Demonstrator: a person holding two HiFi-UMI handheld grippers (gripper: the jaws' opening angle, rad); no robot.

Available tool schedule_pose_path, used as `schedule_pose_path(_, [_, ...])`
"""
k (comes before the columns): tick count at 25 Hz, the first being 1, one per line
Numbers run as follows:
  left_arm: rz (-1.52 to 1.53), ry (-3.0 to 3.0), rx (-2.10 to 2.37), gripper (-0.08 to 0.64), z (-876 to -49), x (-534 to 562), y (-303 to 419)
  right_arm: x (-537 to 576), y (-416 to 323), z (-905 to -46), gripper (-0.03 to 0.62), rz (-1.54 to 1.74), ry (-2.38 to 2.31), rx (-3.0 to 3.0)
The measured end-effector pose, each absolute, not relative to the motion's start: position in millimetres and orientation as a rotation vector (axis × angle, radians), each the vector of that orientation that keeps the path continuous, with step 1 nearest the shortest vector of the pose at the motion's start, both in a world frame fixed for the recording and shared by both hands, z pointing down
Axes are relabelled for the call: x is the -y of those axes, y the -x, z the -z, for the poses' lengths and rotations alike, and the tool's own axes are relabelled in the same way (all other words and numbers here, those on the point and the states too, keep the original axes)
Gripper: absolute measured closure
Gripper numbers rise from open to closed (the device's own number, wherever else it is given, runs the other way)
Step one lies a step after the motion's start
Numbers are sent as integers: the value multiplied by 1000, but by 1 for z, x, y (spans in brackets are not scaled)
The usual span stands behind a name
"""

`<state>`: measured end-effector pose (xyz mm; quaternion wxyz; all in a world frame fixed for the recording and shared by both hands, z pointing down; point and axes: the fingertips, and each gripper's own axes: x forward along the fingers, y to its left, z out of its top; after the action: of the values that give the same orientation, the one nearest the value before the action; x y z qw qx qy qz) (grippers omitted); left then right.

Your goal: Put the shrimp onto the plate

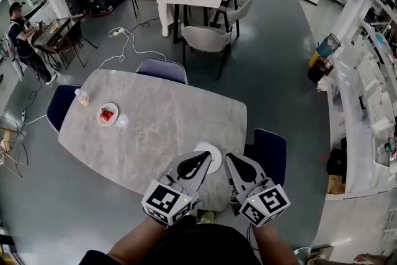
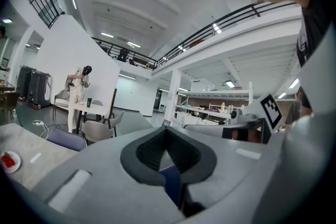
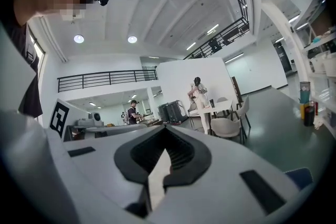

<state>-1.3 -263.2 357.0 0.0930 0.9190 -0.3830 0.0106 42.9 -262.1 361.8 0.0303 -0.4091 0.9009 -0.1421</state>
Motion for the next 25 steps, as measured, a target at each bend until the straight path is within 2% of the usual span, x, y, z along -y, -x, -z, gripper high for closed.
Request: schedule_pose_path(25, [40, -2693, 1234, 552, -333, 217, 18, 219, -28, -339, 591, 348, 1242, -2832])
